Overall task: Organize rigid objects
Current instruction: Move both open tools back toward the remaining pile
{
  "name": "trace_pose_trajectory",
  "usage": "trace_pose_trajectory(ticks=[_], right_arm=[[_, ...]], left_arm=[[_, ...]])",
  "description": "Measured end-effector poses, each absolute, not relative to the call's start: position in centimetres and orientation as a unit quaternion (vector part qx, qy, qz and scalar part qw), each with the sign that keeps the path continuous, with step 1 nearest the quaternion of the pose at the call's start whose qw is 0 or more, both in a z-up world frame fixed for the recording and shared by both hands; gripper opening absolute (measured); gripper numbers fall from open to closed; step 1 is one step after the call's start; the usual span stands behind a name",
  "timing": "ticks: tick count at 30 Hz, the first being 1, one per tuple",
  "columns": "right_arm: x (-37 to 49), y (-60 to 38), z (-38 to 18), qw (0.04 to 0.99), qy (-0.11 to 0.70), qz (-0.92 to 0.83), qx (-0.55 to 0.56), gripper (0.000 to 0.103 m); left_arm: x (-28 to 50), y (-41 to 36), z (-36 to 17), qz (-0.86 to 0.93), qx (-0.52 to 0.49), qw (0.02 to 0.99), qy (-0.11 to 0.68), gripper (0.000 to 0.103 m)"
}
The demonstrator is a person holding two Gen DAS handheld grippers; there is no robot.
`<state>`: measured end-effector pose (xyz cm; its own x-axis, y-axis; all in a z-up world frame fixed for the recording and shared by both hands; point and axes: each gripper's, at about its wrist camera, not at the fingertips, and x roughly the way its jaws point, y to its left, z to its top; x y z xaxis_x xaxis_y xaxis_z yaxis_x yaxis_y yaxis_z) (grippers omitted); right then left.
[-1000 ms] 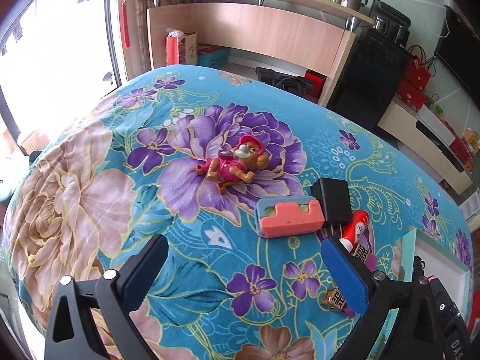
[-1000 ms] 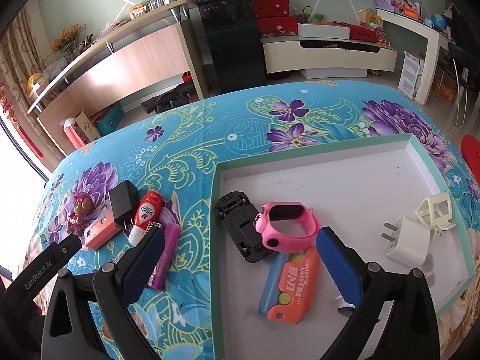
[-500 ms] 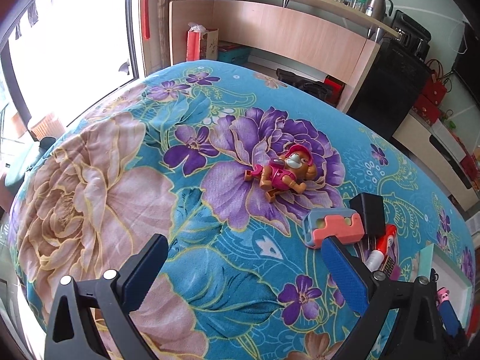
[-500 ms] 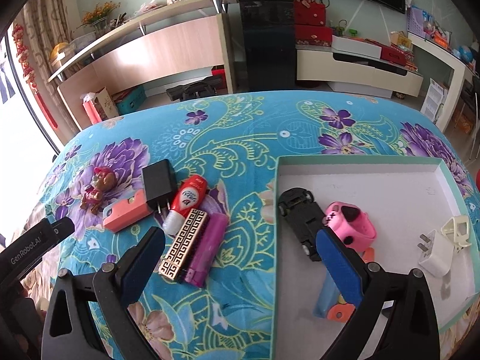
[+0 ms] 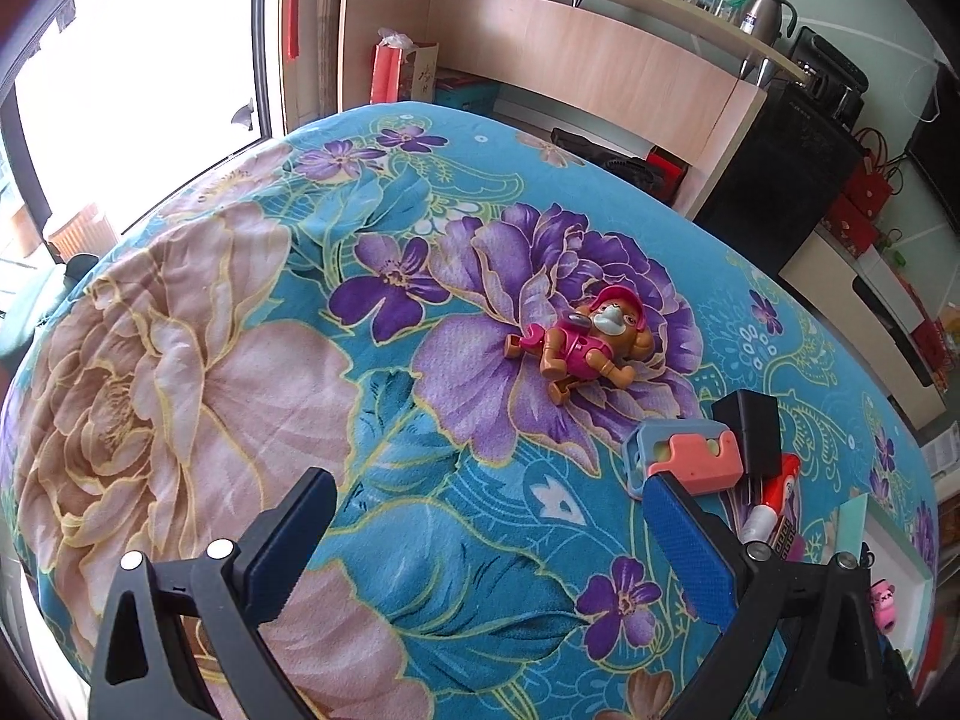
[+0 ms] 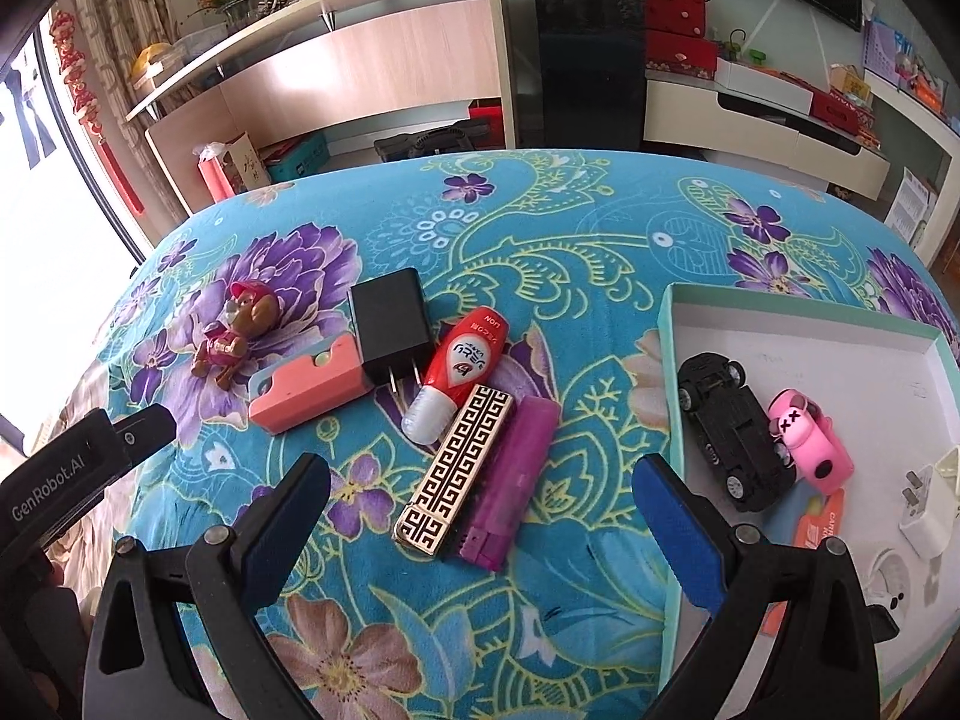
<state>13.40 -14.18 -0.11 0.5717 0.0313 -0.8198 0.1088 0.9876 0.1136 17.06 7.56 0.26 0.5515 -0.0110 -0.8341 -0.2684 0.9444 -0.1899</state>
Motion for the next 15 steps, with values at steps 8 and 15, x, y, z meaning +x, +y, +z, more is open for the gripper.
trace_pose_trajectory(ticks=[8,15], right_arm=[[13.8,-13.9,-0.5,0.879,0.473,-0.006,0.064,0.101],[16.2,-14.1,1.2,0.884,0.464,0.010,0.059,0.101]], left_arm=[[18.9,7.5,0.3,0.056,-0.157,0.866,0.472,0.103],[21.9,7.9,0.3,0.053,-0.152,0.865,0.476,0.103]])
